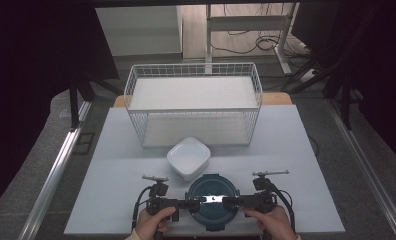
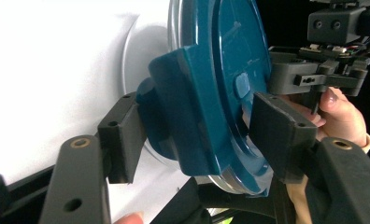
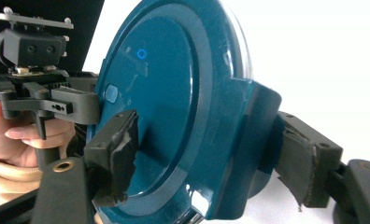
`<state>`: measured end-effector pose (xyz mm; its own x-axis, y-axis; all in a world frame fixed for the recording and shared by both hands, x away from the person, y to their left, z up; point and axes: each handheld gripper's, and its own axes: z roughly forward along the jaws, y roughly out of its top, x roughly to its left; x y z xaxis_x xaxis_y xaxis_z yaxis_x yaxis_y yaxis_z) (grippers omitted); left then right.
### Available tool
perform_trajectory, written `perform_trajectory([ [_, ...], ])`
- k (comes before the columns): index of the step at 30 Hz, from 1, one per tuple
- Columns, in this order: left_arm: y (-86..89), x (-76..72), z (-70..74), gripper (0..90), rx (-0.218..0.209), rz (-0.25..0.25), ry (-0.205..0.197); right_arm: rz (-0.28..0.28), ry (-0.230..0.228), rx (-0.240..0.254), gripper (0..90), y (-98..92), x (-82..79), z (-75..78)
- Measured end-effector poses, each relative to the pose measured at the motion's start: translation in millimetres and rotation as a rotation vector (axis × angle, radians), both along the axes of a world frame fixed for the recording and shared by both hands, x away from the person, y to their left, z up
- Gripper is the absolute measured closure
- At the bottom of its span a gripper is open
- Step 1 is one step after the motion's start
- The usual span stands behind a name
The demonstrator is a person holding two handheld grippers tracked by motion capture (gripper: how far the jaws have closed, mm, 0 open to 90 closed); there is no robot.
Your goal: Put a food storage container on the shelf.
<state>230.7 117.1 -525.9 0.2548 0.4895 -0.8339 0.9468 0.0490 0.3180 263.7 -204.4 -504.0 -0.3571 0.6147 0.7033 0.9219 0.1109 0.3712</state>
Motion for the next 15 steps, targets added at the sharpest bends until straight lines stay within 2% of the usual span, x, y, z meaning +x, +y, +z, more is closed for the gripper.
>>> perform_trajectory([
  [13,3.1,-7.7,11.5,46.7,0.0,0.024,-0.034,-0.027,-0.043,0.013,36.2,-4.7,-8.4,10.5],
  [15,3.1,-9.2,15.3,46.8,0.016,0.018,-0.062,-0.028,-0.067,0.013,37.2,-4.4,-9.6,14.4],
])
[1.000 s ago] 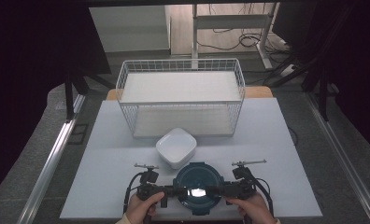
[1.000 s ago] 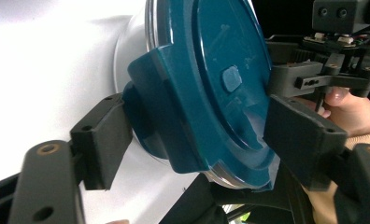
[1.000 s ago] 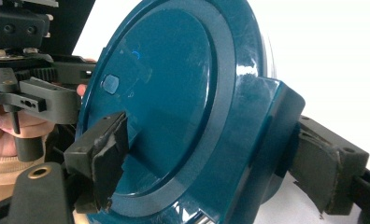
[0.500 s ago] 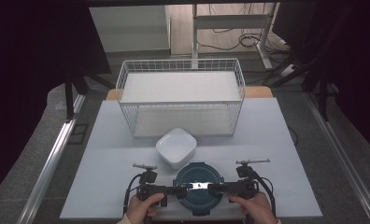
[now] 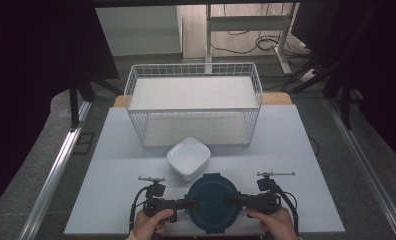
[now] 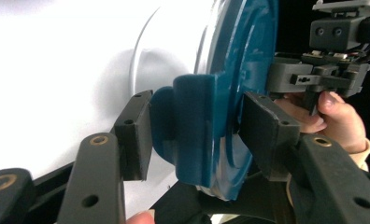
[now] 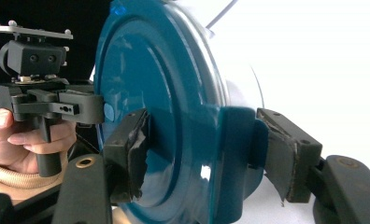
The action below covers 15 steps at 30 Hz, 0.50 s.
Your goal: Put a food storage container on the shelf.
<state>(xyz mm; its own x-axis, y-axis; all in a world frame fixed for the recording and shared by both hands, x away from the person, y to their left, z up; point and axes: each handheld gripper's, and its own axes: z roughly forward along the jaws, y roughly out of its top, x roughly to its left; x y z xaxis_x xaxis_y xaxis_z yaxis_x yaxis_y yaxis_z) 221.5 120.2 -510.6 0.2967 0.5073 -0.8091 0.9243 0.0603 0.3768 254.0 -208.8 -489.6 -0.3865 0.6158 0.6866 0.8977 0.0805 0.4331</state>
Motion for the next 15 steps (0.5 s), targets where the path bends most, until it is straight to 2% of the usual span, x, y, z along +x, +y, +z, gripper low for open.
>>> perform_trajectory([
  [5,1.2,-1.1,4.6,46.9,0.002,0.0,-0.018,0.003,-0.021,0.002,37.2,1.0,-1.4,3.6],
  [9,2.7,-2.8,10.5,46.9,0.008,-0.003,-0.046,0.01,-0.043,0.003,37.2,2.3,-2.8,8.7],
  [11,4.2,-3.8,15.5,46.9,0.012,-0.002,-0.075,0.013,-0.064,0.006,37.2,3.7,-4.3,13.4],
  [15,5.9,-4.7,20.9,46.9,0.016,-0.007,-0.097,0.015,-0.091,0.006,37.2,5.5,-5.7,18.8],
])
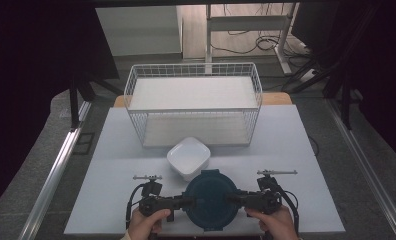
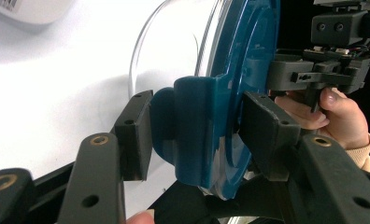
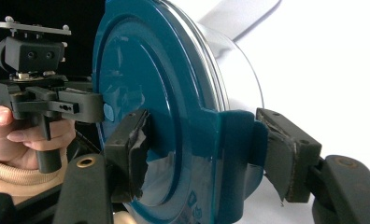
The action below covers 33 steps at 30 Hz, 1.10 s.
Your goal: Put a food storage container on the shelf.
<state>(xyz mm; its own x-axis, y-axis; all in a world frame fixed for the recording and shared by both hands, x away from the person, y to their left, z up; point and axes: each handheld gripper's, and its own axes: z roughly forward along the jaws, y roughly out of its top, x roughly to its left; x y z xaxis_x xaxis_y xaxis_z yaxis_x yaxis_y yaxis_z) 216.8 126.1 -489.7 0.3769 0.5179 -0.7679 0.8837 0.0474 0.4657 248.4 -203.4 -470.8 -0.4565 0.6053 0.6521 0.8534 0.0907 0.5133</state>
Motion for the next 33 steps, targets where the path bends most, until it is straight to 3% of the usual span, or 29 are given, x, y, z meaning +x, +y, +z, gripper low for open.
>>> perform_trajectory([
  [15,3.5,2.2,14.9,46.5,0.009,-0.013,-0.052,0.009,-0.073,-0.012,37.2,5.2,-1.0,18.8],
  [33,10.9,21.2,41.6,46.2,0.02,-0.019,-0.103,0.017,-0.134,-0.018,37.1,12.7,14.1,44.1],
])
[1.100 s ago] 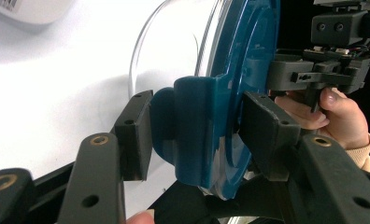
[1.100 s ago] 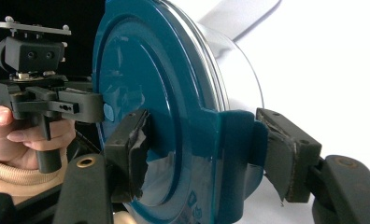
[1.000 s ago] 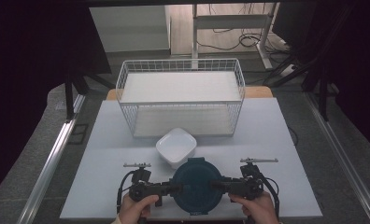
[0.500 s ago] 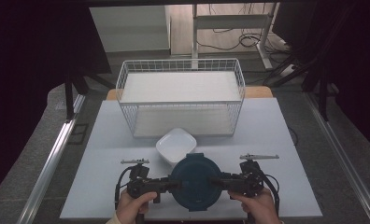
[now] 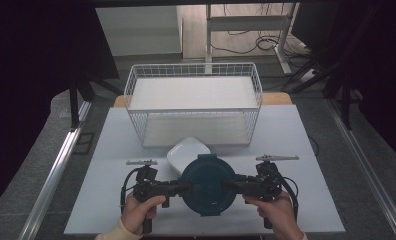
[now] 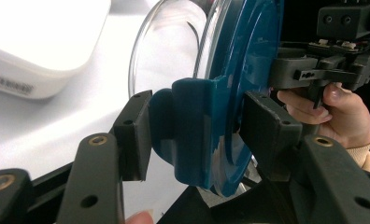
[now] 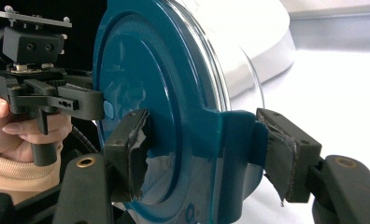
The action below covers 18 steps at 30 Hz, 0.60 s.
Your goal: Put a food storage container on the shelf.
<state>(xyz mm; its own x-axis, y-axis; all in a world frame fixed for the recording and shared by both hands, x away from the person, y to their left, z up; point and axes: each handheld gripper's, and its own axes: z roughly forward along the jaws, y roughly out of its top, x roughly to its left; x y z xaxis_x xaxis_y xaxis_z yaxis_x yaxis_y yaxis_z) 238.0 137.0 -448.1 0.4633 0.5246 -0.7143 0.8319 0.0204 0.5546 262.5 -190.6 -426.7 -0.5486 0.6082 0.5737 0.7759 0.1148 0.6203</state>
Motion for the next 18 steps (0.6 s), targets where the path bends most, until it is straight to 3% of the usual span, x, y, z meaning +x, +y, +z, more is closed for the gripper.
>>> perform_trajectory([
  [18,6.5,26.8,34.0,46.2,0.018,0.006,-0.036,0.004,-0.035,0.014,37.0,7.2,25.7,28.8],
])
